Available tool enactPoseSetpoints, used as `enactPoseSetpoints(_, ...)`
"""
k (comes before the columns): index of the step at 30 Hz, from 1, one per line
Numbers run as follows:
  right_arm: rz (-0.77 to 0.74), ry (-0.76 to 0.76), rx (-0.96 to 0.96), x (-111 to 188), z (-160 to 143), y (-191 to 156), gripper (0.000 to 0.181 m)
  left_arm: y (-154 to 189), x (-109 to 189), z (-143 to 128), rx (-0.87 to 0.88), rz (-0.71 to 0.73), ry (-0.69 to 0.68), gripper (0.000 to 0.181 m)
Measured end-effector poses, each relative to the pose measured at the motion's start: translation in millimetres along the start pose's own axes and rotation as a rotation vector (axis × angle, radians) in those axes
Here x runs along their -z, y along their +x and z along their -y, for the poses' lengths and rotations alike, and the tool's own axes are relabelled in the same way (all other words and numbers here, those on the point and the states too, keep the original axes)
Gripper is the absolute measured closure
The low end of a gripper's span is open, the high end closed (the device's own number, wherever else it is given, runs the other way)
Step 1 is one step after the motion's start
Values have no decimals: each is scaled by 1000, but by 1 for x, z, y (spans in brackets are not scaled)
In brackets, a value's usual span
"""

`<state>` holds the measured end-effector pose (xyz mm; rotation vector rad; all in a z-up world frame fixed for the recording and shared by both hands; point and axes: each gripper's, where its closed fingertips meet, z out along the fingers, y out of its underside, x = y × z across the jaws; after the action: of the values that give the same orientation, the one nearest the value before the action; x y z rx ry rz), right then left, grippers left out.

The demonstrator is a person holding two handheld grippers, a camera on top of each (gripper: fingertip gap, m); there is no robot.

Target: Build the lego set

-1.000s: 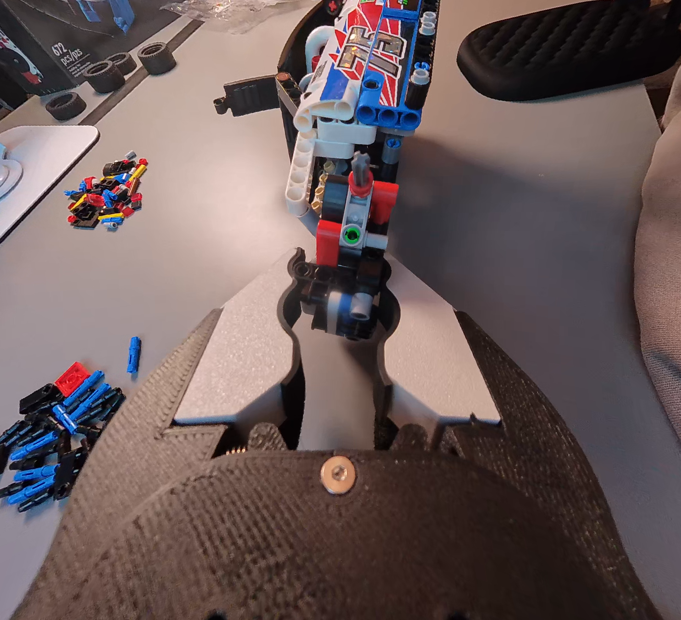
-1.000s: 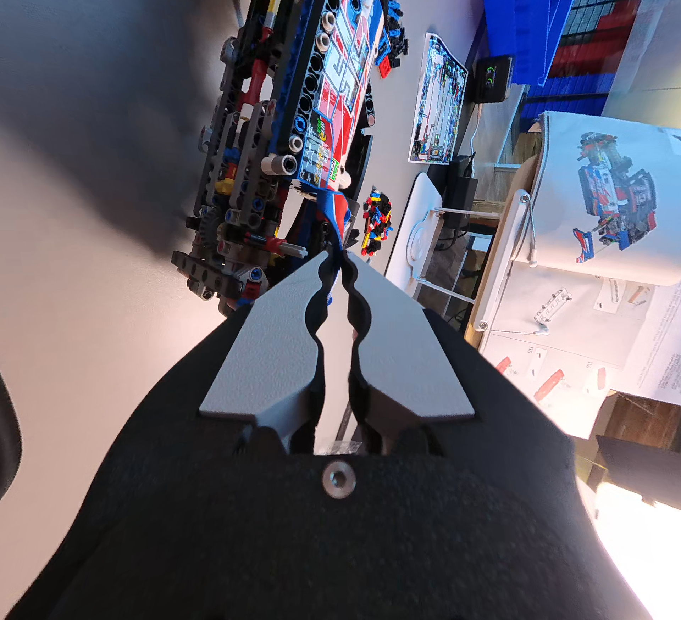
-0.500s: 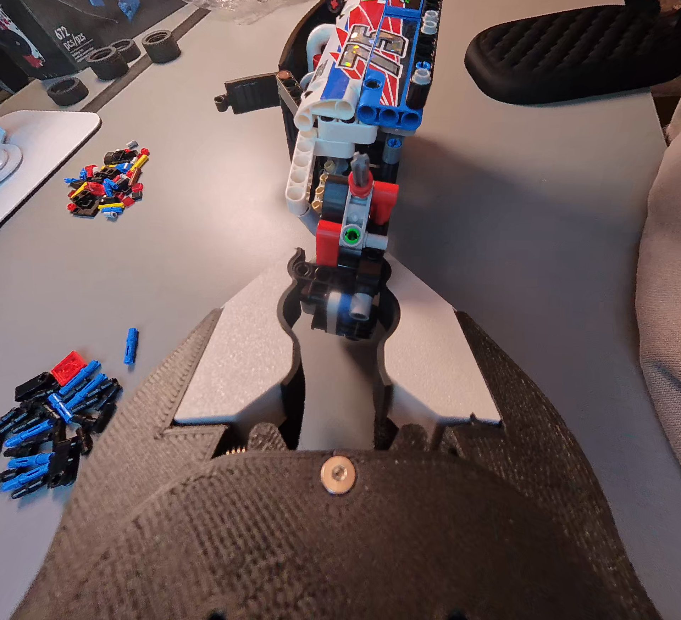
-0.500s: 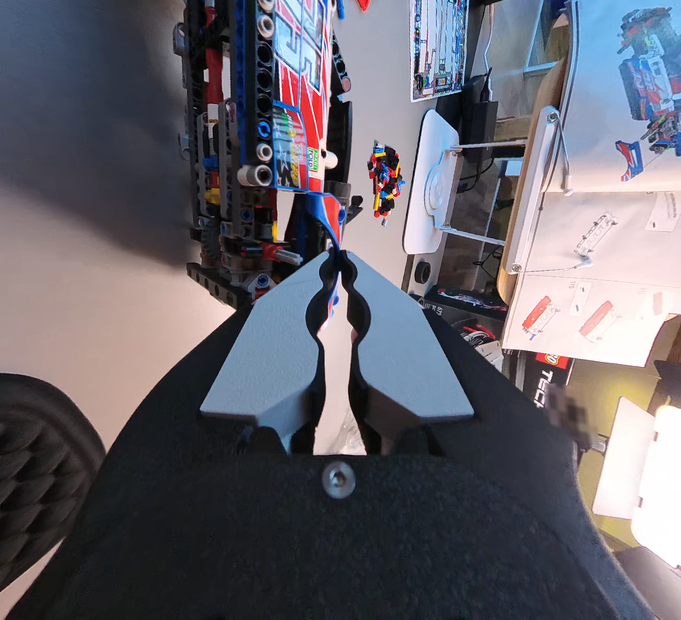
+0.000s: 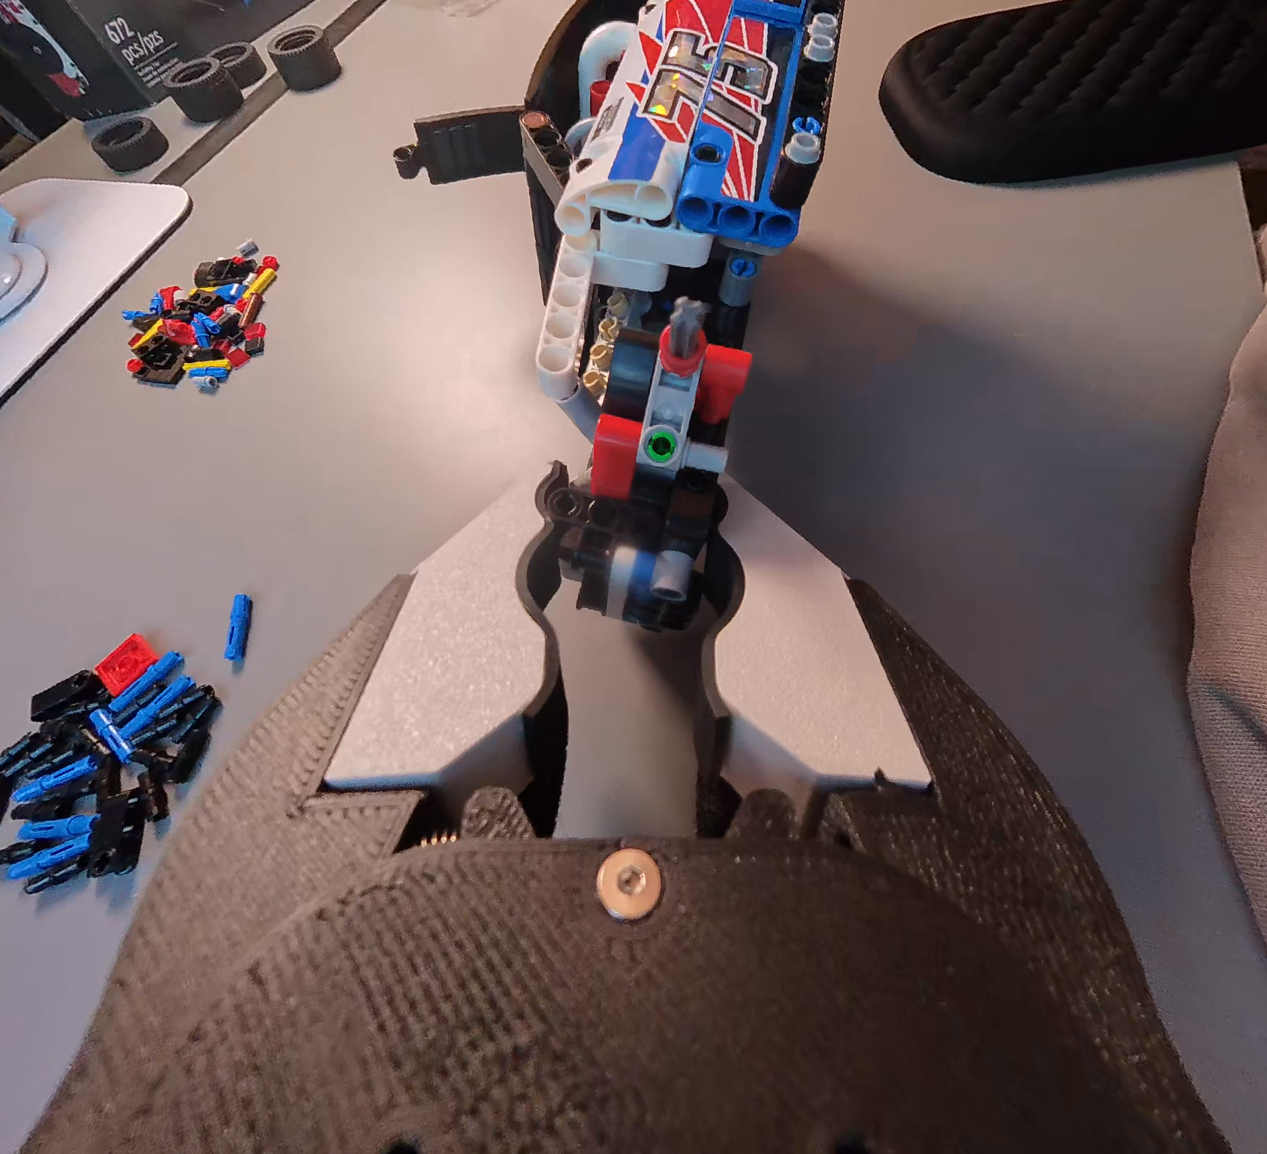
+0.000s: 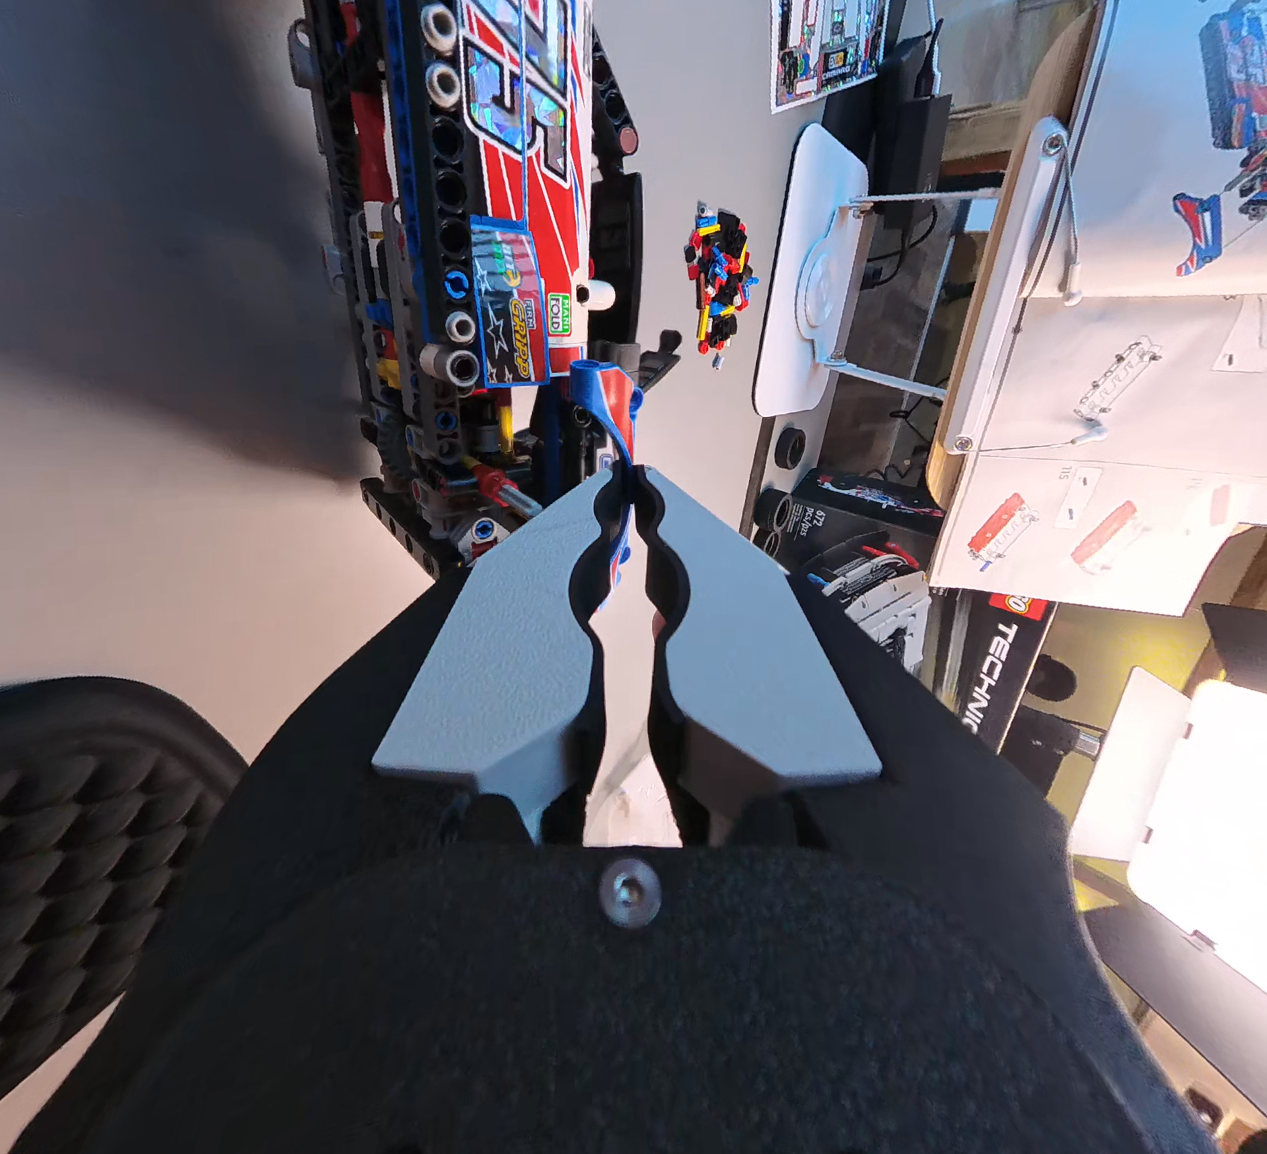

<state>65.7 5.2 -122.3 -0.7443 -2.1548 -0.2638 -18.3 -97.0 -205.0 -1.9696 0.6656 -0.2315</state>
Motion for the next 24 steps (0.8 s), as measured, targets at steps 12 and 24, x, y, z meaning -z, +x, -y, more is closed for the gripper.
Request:
enactPoseSetpoints(12, 76, -71, -6, 3, 5, -6, 181, 2, 0, 0, 18, -1, -12, 144)
enactPoseSetpoints(24, 171, 25, -211, -2, 2, 0, 173, 2, 0, 0, 54, -8, -18, 144)
